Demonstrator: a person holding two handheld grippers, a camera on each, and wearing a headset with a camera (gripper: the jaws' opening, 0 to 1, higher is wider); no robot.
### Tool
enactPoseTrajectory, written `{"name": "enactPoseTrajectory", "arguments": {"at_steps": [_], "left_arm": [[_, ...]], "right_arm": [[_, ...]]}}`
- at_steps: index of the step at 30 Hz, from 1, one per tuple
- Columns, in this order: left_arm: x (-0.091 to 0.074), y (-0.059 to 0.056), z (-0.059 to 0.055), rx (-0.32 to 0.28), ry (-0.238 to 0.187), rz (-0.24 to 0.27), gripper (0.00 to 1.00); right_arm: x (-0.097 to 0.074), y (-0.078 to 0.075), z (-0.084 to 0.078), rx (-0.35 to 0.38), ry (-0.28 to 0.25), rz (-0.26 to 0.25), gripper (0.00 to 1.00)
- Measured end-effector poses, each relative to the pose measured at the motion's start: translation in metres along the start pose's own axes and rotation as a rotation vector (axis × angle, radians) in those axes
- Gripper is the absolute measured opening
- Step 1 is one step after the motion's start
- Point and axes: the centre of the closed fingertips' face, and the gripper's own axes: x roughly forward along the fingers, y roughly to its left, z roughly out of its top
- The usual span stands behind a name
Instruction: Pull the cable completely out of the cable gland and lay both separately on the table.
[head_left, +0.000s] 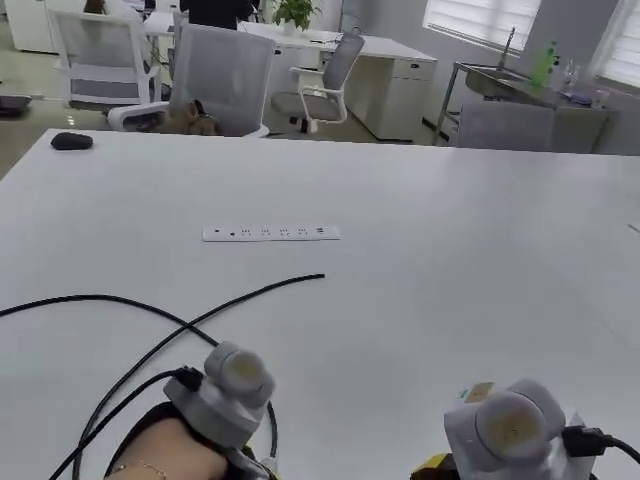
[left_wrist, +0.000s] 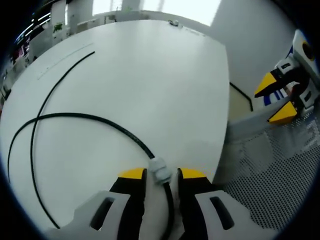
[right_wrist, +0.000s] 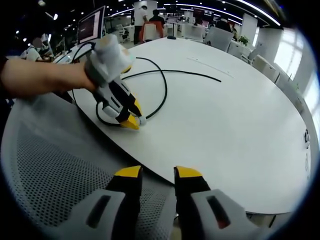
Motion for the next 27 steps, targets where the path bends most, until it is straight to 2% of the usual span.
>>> {"name": "enactPoseTrajectory", "arguments": {"at_steps": [1, 2, 5, 7, 8, 9, 12, 13, 16, 18, 21, 22, 23, 24, 25, 26, 27], "left_arm": [[0.002, -0.001, 0.0, -0.001, -0.002, 0.001, 0.2], [0.001, 0.001, 0.002, 0.009, -0.021, 0.009, 0.19], [0.001, 0.001, 0.004, -0.019, -0.034, 0.024, 0.18], [0.0, 0.0, 0.003, 0.009, -0.028, 0.029, 0.18], [-0.003, 0.002, 0.002, 0.058, -0.025, 0.04, 0.18], [-0.006, 0.001, 0.004, 0.077, -0.034, 0.035, 0.18], [-0.016, -0.002, 0.011, 0.077, -0.052, 0.001, 0.18], [-0.022, -0.005, 0.018, 0.114, -0.084, -0.02, 0.18], [-0.039, -0.006, 0.021, 0.164, -0.085, -0.031, 0.18], [-0.052, -0.008, 0.025, 0.246, -0.106, -0.046, 0.18], [-0.069, -0.009, 0.021, 0.315, -0.097, -0.042, 0.18], [-0.076, -0.01, 0.02, 0.338, -0.093, -0.04, 0.18], [-0.079, -0.009, 0.02, 0.351, -0.096, -0.037, 0.18], [-0.089, -0.011, 0.018, 0.385, -0.096, -0.036, 0.18], [-0.092, -0.012, 0.018, 0.408, -0.098, -0.041, 0.18], [-0.101, -0.016, 0.018, 0.456, -0.112, -0.051, 0.18], [-0.106, -0.018, 0.016, 0.454, -0.109, -0.055, 0.17]], "right_arm": [[0.0, 0.0, 0.0, 0.0, 0.001, 0.0, 0.26], [0.0, 0.0, 0.0, 0.001, 0.001, -0.001, 0.26], [0.0, 0.0, 0.0, 0.001, 0.002, -0.002, 0.25], [0.0, -0.001, 0.0, 0.001, 0.001, -0.003, 0.25], [-0.001, -0.001, 0.0, 0.002, 0.0, -0.004, 0.25], [-0.001, -0.001, 0.0, 0.002, -0.001, -0.004, 0.25], [-0.001, -0.001, 0.0, 0.003, -0.004, -0.004, 0.25], [-0.001, -0.001, 0.0, 0.002, -0.004, -0.004, 0.26], [-0.001, 0.001, 0.001, -0.005, -0.005, 0.006, 0.26], [-0.001, 0.003, 0.0, -0.011, 0.005, 0.018, 0.26], [0.0, 0.009, -0.001, -0.024, 0.012, 0.058, 0.26], [0.0, 0.015, -0.001, -0.033, 0.021, 0.098, 0.26], [0.0, 0.017, -0.001, -0.037, 0.025, 0.112, 0.26], [0.001, 0.02, -0.001, -0.065, 0.034, 0.145, 0.26], [0.001, 0.022, -0.001, -0.084, 0.046, 0.164, 0.26], [0.002, 0.027, 0.0, -0.122, 0.063, 0.205, 0.26], [0.004, 0.033, 0.003, -0.171, 0.078, 0.247, 0.26]]}}
